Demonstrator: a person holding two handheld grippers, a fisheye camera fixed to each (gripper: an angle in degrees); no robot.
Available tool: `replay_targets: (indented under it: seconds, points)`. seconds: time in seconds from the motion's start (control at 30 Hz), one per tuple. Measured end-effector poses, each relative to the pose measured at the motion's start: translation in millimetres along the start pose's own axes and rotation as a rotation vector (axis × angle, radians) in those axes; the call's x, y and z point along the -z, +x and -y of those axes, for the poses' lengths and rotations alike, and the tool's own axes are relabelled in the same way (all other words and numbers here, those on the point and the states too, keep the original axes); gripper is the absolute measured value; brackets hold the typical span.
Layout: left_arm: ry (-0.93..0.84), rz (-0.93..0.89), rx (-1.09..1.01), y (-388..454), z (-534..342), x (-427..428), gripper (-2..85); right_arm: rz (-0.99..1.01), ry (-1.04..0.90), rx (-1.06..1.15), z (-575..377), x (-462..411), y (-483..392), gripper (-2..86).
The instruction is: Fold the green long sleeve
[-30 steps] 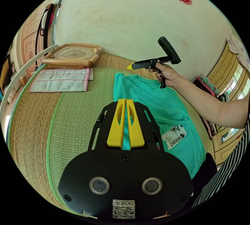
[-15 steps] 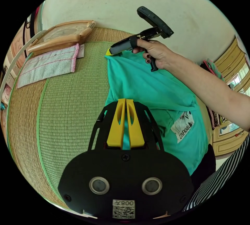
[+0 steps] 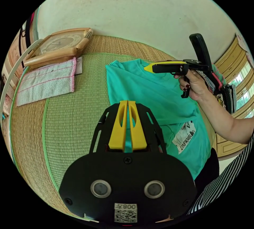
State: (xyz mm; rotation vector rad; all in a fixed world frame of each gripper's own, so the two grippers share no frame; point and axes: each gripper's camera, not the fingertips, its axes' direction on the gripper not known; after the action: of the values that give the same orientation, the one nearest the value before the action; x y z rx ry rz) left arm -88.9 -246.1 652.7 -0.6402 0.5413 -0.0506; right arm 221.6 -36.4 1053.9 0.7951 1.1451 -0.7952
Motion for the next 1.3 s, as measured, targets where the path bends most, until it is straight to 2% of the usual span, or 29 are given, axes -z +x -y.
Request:
replay_targets:
  seconds: [0.07, 0.17, 0.3, 0.5, 0.7, 0.8, 0.97, 1.07, 1.13, 1.2, 1.3]
  points:
    - [-0.06, 0.052, -0.002, 5.5, 15.2, -18.6, 0.1, 0.03, -0.066, 0.023, 14.5, -23.1, -3.7, -0.1]
    - [-0.075, 0.046, 0.004, 6.7, 24.9, -29.8, 0.1, -0.094, -0.216, -0.002, 23.8, -58.7, 5.0, -0.2]
    - [-0.066, 0.068, 0.028, 13.2, 33.3, -31.8, 0.1, -0.005, -0.134, -0.075, 9.5, -38.3, 19.4, -0.1]
    - [-0.048, 0.061, 0.024, 25.5, 42.5, -44.5, 0.1, 0.003, -0.01, -0.059, -94.4, 38.1, -7.8, 0.0]
    - [0.075, -0.081, -0.002, 52.1, 60.4, -39.0, 0.4, -0.168, -0.049, -0.34, -234.4, 87.9, -8.9, 0.1]
    - [0.05, -0.22, -0.081, 85.8, 85.8, -61.5, 1.0, -0.069, -0.039, -0.43, -269.4, 99.1, 4.2, 0.0]
    - [-0.052, -0.355, -0.324, 184.1, 150.3, -122.4, 1.9, -0.302, 0.153, -0.505, -306.7, 165.6, 15.9, 0.1]
    - [-0.104, -0.399, -0.427, 237.7, 183.7, -161.0, 2.0, -0.405, 0.092, -0.601, -337.7, 173.6, 41.4, 0.1]
    - [-0.142, -0.414, -0.455, 263.1, 200.2, -184.9, 2.5, -0.38, 0.052, -0.661, -355.8, 169.7, 54.1, 0.1]
    - [-0.171, -0.409, -0.479, 283.9, 214.4, -205.1, 3.7, -0.307, 0.082, -0.668, -370.2, 171.0, 55.9, 0.3]
    - [-0.198, -0.379, -0.511, 309.4, 235.2, -229.1, 6.9, -0.365, 0.157, -0.641, -384.7, 185.9, 47.9, 0.8]
